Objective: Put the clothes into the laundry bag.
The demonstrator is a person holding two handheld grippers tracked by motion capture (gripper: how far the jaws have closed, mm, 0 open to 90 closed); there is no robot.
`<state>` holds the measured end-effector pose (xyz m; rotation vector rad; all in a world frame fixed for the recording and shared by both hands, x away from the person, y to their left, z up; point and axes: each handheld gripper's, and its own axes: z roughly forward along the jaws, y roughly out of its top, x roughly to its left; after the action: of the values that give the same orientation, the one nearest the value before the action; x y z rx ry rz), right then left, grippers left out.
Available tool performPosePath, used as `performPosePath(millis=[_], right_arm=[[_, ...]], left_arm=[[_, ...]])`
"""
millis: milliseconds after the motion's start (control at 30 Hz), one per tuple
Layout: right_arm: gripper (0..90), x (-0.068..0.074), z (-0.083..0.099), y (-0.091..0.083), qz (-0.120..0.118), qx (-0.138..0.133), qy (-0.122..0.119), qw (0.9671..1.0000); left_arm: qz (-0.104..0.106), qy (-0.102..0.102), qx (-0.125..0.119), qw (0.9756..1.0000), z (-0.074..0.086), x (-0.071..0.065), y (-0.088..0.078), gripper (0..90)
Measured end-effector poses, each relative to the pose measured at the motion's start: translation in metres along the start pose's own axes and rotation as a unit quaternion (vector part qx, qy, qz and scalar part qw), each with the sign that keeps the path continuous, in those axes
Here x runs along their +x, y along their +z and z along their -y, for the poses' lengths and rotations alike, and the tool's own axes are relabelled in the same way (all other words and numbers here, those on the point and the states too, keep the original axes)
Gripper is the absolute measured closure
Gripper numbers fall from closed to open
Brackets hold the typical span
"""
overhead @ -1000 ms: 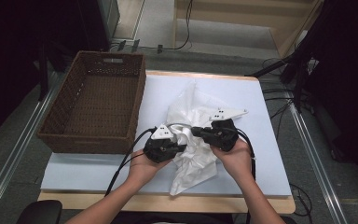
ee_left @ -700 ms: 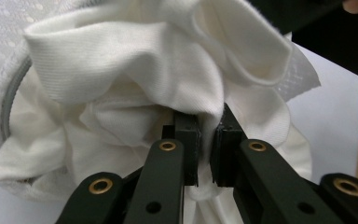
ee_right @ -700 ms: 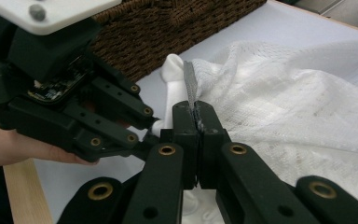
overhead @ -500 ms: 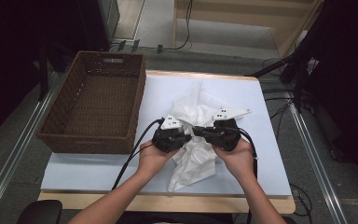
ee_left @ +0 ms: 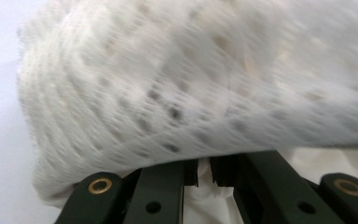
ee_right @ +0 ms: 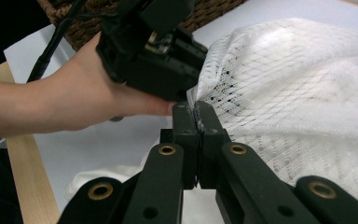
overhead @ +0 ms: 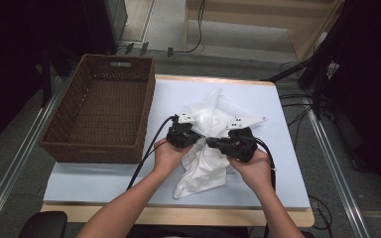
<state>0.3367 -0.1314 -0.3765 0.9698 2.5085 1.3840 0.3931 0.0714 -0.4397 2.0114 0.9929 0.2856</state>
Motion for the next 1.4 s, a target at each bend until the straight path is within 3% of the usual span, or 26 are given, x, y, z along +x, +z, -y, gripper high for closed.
performPosePath(millis=[100,200,367,667,833,1133,1333,1400], right_arm=[[90.0,-0.002,0.001,0.000,-0.001,0.002,0.004,1.0000],[90.0,-0.004,0.002,0.000,0.000,0.002,0.006,1.0000],[90.0,-0.008,0.003,-0.002,0.003,-0.005,0.017,0.9998],[90.0,-0.011,0.004,-0.001,0.012,-0.005,0.017,0.9998],[90.0,-0.012,0.005,0.000,0.018,-0.004,0.014,0.9997],[90.0,-0.013,0.005,0.000,0.016,-0.004,0.023,0.9996],[90.0,-0.014,0.005,0.001,0.017,-0.005,0.023,0.9996],[90.0,-0.014,0.005,0.001,0.018,-0.005,0.024,0.9995]], left_arm=[[-0.013,-0.009,0.006,0.9999,-0.004,0.006,0.005,84.2],[-0.007,-0.012,0.009,0.9999,-0.005,0.009,0.008,83.5],[0.024,-0.015,0.017,0.9995,-0.006,0.010,-0.001,80.8],[0.071,0.011,0.041,0.9966,-0.002,0.008,-0.028,66.5],[0.081,0.034,0.048,0.9949,0.003,-0.002,-0.046,57.5],[0.103,0.047,0.058,0.9918,0.019,-0.013,-0.075,45.4],[0.130,0.046,0.056,0.9888,0.029,-0.021,-0.085,44.4],[0.134,0.059,0.065,0.9870,0.033,-0.026,-0.087,43.7]])
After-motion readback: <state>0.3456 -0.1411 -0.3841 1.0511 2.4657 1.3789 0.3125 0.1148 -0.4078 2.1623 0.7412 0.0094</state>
